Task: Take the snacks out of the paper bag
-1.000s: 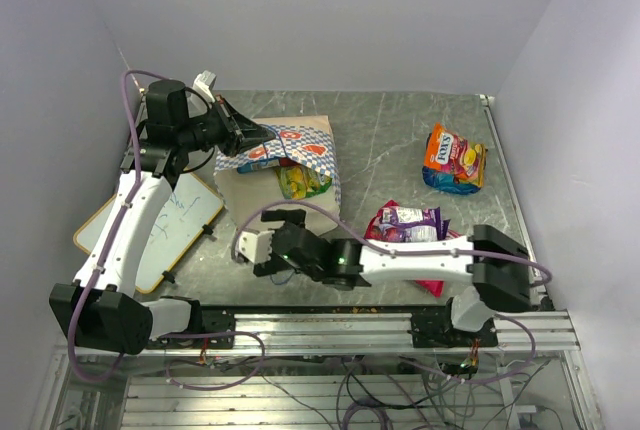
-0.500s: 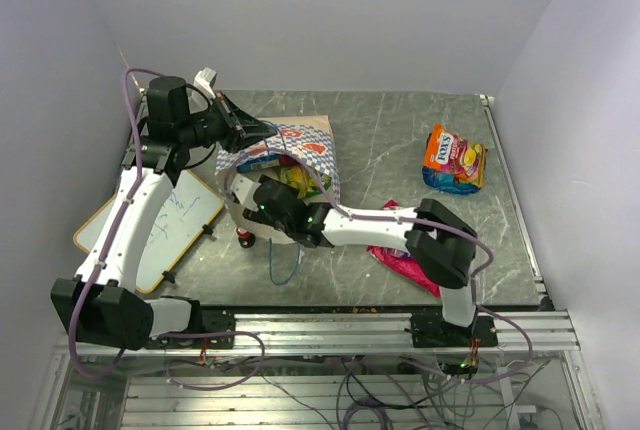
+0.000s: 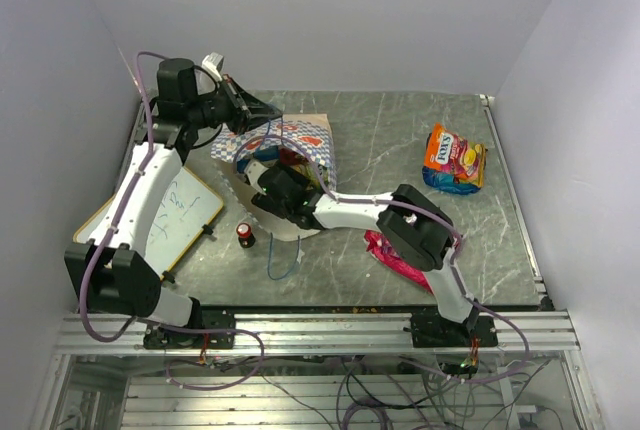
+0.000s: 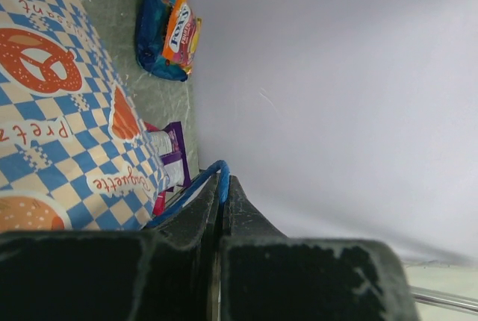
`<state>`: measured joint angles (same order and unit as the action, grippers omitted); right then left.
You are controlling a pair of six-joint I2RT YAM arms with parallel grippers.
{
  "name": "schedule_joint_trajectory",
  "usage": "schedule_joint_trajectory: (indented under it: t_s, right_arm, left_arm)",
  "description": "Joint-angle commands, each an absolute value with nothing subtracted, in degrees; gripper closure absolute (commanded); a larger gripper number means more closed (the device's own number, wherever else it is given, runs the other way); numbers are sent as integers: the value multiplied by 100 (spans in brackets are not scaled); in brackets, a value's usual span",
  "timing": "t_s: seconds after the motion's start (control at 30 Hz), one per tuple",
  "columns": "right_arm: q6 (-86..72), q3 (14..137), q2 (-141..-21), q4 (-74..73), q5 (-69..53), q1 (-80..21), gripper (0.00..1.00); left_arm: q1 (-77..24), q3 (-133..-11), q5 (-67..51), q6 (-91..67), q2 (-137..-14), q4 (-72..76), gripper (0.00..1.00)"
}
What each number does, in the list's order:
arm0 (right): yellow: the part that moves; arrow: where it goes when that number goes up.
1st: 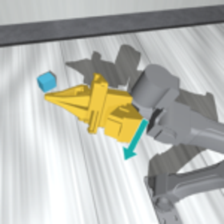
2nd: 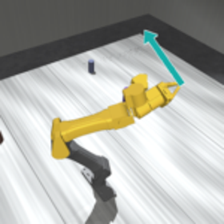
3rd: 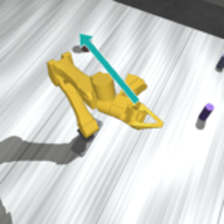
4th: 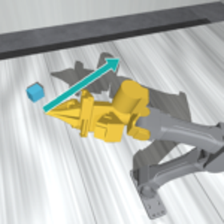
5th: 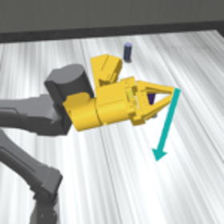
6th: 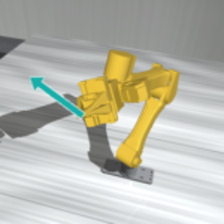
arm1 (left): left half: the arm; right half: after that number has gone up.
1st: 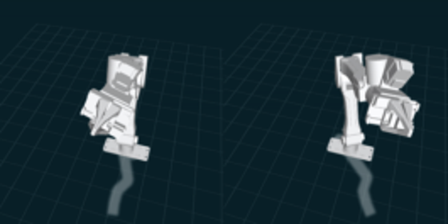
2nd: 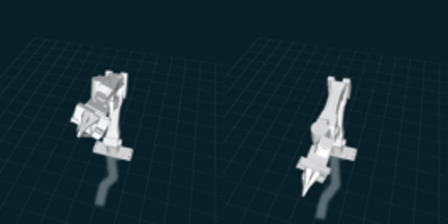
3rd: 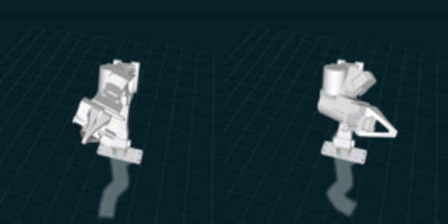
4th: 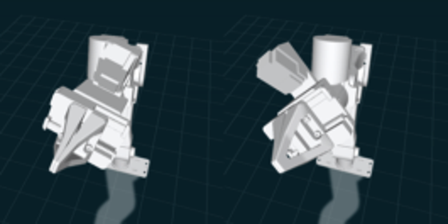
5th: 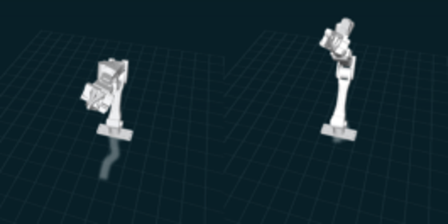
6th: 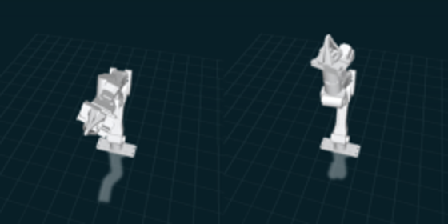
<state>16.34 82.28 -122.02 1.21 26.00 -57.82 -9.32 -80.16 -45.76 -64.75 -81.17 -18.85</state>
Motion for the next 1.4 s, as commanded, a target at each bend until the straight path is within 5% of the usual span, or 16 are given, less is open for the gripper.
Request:
schedule_joint_trajectory:
  t_s: [0.0, 0.47, 0.87, 1.37]
  right_arm:
    - [1690, 8440, -12541, 65, 2854, -5552, 28]
    - [1828, 8374, -12254, 88, 1902, -5240, 76]
    - [2020, 7932, -11285, 350, 1355, -5404, 100]
    - [1413, 6045, -8557, 472, 1212, -6269, 100]
  left_arm:
    - [-1011, -8445, -4867, -6539, -8362, -1579, 93]
    - [-1037, -8874, -4930, -6595, -9023, -1424, 93]
    - [-1028, -8642, -4817, -6575, -8666, -1592, 93]
    - [-984, -8183, -4462, -6750, -8167, -1371, 93]
